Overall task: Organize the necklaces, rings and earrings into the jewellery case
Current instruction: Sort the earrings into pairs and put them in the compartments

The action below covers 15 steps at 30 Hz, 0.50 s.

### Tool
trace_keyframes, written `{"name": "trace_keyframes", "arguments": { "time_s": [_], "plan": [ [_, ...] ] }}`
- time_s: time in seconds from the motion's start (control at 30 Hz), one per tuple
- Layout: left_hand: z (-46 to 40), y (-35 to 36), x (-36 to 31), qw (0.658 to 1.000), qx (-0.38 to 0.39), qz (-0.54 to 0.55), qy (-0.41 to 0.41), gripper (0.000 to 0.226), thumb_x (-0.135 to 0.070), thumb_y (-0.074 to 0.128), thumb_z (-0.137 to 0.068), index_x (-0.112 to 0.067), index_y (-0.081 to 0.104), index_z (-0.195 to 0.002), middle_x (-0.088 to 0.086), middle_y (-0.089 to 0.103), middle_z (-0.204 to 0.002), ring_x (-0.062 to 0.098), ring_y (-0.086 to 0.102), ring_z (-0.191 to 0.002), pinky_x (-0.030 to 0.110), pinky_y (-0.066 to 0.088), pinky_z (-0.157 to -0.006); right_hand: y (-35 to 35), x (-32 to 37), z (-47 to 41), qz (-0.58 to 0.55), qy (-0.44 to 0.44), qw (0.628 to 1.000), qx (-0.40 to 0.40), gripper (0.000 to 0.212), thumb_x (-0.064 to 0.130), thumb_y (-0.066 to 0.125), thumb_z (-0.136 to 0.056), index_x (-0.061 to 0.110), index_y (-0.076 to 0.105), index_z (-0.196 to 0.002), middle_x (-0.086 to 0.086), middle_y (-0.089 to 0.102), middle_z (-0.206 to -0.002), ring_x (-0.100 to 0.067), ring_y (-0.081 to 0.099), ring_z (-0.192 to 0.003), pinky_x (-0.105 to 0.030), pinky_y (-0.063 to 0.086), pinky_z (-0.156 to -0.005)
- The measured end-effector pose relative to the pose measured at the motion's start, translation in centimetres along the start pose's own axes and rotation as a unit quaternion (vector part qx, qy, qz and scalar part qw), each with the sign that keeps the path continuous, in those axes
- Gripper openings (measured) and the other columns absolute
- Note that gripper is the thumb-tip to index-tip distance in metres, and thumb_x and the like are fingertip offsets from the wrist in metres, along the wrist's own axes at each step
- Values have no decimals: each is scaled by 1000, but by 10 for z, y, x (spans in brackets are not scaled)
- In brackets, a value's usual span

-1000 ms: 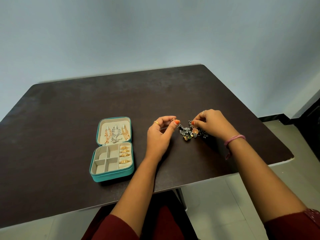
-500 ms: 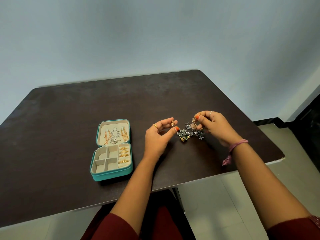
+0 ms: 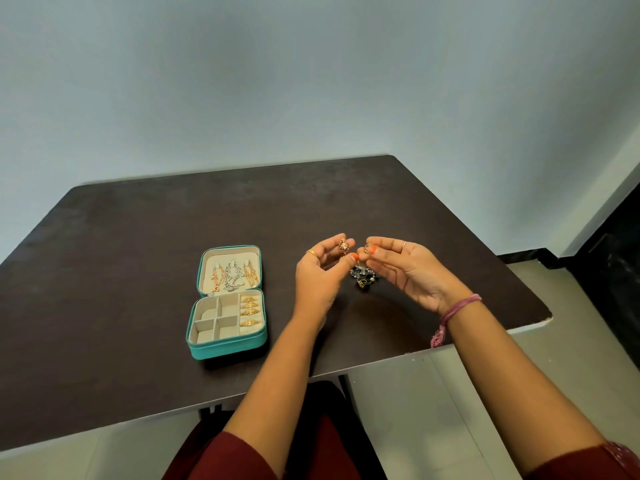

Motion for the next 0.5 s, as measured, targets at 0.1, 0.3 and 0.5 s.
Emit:
{"name": "trace_keyframes", "arguments": {
  "time_s": [0.1, 0.3, 0.5],
  "plan": [
    [1, -1, -2, 1000, 9, -2, -8, 38, 10, 61, -84, -11, 61, -115, -1, 71, -104, 4, 67, -100, 17, 52, -84, 1, 3, 1, 23, -11, 1000, -12, 34, -1, 63, -84, 1, 56, -118, -19, 70, -104, -20, 71, -88, -23, 58, -74],
    [3, -7, -6, 997, 9, 48, -59, 23, 2, 58, -88, -10, 63, -107, 8, 71, -103, 12, 65, -92, 23, 52, -85, 10, 9, 4, 127, -30, 991, -28, 28, 13, 63, -89, 7, 60, -116, -7, 74, -101, -7, 66, -74, -17, 51, -61],
    [-4, -22, -18, 993, 51, -11, -109, 18, -9, 62, -90, -12, 63, -108, 0, 73, -98, 8, 65, -84, 17, 51, -70, 18, 13, 2, 164, -39, 985, -29, 22, 15, 65, -88, 11, 66, -110, -5, 74, -103, -9, 69, -85, -19, 42, -65]
  ]
}}
Point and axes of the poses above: each hand's wrist, its own z-axis away from the middle knuckle, its own y-axis out of the palm, x = y × z, the point moved 10 cm from there along -z, towards the middle knuckle
